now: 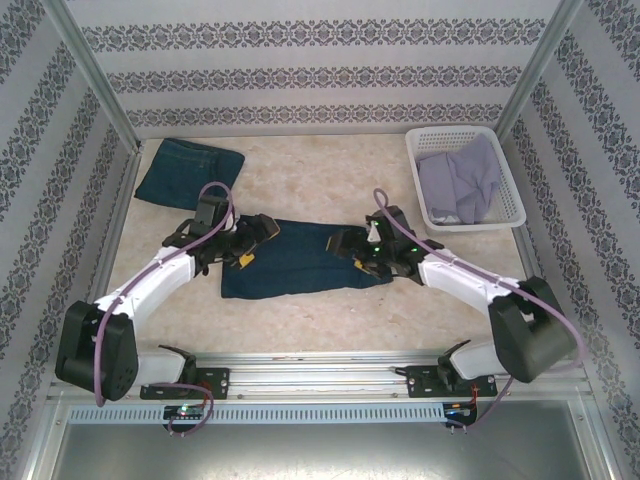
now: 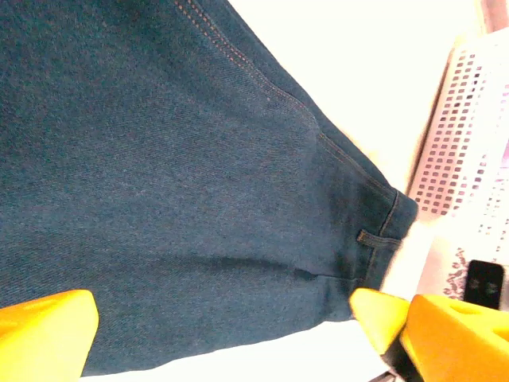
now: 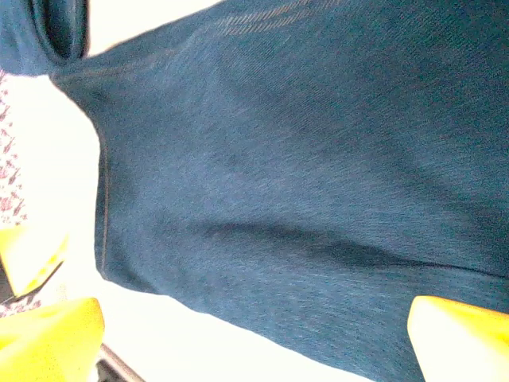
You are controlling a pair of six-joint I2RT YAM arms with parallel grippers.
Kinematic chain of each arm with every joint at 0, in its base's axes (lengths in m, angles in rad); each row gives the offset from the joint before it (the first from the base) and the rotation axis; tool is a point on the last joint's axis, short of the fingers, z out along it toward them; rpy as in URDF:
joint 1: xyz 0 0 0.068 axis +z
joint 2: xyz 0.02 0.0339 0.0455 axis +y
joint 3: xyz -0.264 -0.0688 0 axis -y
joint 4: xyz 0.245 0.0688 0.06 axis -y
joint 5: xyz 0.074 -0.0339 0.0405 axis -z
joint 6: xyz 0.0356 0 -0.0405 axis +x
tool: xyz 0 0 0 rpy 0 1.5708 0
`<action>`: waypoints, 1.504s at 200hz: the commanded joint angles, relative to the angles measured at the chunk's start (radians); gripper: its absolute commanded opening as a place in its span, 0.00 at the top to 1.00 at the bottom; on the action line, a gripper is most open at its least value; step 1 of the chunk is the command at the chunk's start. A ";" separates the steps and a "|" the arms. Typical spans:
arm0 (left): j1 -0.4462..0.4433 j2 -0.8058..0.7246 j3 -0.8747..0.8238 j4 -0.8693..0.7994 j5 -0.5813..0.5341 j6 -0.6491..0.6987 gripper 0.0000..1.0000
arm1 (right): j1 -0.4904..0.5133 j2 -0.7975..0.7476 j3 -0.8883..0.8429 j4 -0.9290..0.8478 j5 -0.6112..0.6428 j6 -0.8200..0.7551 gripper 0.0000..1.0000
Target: Fold and stack the skirts
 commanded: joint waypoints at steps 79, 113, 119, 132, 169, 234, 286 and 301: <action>0.059 0.027 -0.280 0.034 -0.109 -0.036 0.00 | -0.029 0.048 -0.072 -0.320 0.301 0.039 0.02; 0.085 0.043 -0.227 -0.049 -0.052 0.085 0.00 | -0.060 0.000 0.003 -0.454 0.373 -0.043 0.02; 0.084 0.035 -0.202 -0.058 -0.023 0.096 0.00 | -0.057 -0.017 0.033 -0.478 0.388 -0.057 0.02; 0.080 0.010 -0.151 -0.094 0.004 0.111 0.00 | -0.050 -0.052 0.086 -0.468 0.368 -0.103 0.02; 0.076 -0.022 -0.029 -0.129 0.019 0.090 0.00 | -0.043 0.032 0.187 -0.154 0.084 -0.088 0.02; 0.074 0.027 -0.219 0.125 -0.043 -0.094 0.00 | 0.022 0.461 0.423 0.169 -0.132 0.080 0.02; 0.077 0.078 -0.278 0.066 -0.079 -0.020 0.00 | -0.024 0.618 0.496 0.188 -0.062 -0.044 0.02; 0.077 0.071 -0.291 0.035 -0.089 -0.002 0.00 | -0.068 0.622 0.508 0.187 -0.030 -0.090 0.02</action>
